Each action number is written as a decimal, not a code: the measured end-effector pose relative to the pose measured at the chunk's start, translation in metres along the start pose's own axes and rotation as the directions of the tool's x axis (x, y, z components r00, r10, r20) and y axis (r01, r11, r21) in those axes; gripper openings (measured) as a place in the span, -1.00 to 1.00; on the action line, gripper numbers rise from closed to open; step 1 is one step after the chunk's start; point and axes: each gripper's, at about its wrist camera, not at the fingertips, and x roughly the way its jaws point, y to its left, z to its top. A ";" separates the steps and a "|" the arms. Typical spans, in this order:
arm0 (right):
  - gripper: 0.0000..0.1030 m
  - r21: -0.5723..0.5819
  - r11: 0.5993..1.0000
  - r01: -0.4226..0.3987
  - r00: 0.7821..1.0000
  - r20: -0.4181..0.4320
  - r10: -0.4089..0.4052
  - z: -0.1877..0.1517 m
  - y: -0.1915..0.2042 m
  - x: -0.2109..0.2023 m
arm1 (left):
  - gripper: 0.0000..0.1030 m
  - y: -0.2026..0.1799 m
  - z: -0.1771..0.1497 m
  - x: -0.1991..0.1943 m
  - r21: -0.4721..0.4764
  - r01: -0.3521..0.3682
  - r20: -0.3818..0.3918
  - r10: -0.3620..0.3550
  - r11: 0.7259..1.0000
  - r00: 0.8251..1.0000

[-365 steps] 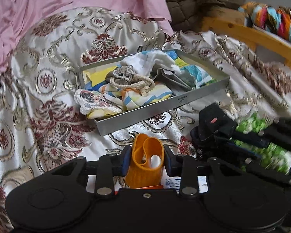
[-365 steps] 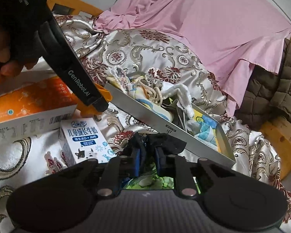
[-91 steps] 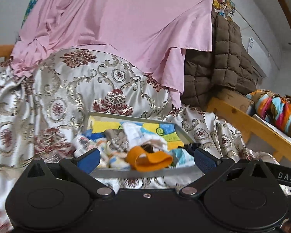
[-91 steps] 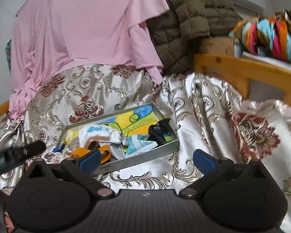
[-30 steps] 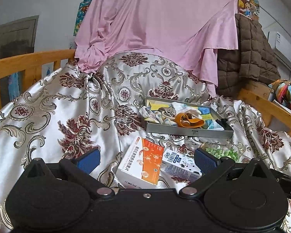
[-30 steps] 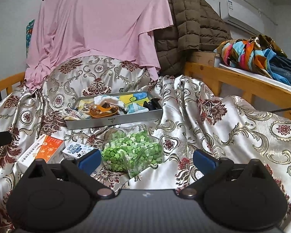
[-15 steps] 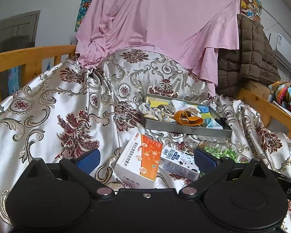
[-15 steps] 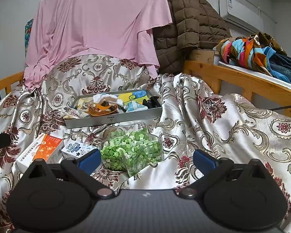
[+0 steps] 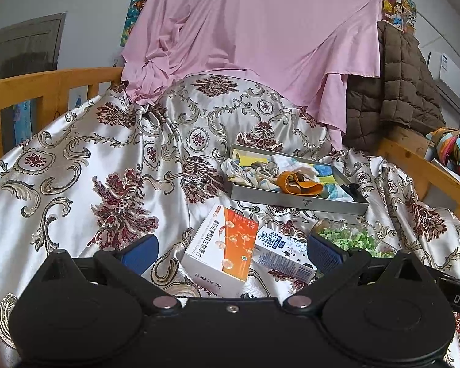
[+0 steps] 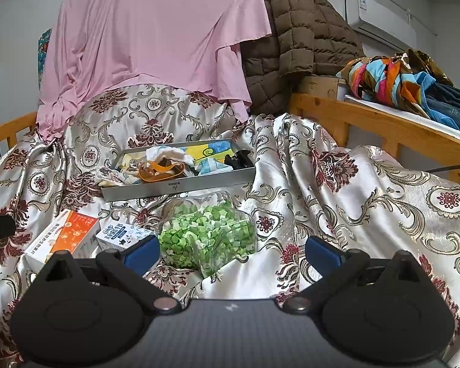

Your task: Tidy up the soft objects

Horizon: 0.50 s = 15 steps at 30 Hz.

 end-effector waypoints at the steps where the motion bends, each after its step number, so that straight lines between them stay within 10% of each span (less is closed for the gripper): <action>1: 1.00 0.001 1.000 0.000 1.000 0.000 0.000 0.001 0.000 0.000 | 0.99 0.000 -0.001 0.000 0.000 0.000 0.000 0.000 1.000 1.000; 15: 1.00 0.001 1.000 0.000 1.000 -0.003 0.000 -0.002 -0.001 0.001 | 0.99 0.001 -0.002 0.001 -0.012 -0.063 -0.037 0.063 0.998 0.997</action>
